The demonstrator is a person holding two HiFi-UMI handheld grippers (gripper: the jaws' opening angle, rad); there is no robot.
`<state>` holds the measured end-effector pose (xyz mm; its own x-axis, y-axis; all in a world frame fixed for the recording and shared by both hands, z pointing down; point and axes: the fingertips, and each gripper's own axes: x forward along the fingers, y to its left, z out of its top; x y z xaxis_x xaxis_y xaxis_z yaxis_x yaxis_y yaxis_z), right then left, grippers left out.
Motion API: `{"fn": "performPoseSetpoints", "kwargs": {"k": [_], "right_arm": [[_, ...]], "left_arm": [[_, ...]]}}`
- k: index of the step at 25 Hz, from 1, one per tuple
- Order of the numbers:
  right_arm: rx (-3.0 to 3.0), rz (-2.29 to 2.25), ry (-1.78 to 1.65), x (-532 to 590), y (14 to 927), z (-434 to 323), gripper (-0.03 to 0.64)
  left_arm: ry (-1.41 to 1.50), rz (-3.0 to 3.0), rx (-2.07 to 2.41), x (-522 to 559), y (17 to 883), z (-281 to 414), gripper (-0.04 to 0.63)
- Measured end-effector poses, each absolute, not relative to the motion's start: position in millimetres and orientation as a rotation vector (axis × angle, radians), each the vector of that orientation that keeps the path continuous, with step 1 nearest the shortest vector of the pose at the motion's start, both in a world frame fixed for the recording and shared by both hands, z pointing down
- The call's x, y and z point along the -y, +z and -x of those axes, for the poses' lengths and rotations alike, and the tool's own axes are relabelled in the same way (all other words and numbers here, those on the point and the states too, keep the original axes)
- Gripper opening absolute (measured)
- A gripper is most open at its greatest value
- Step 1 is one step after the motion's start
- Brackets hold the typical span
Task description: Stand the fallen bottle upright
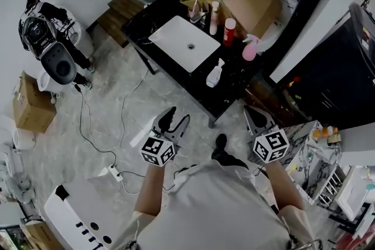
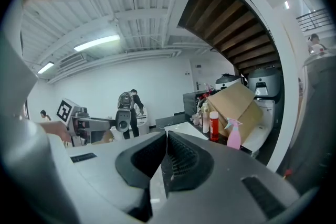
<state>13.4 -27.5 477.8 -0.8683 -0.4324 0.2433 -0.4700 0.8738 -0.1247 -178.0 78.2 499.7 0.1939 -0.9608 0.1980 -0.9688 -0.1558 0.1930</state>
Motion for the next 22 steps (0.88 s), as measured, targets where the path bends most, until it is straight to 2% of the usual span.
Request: {"fn": "performPoseSetpoints", "kwargs": {"k": [22], "right_arm": [[2.836,-0.501,0.344,213,506,7,0.034]], "left_arm": [[0.098,-2.047,1.92,85,520,174,0.235]]}}
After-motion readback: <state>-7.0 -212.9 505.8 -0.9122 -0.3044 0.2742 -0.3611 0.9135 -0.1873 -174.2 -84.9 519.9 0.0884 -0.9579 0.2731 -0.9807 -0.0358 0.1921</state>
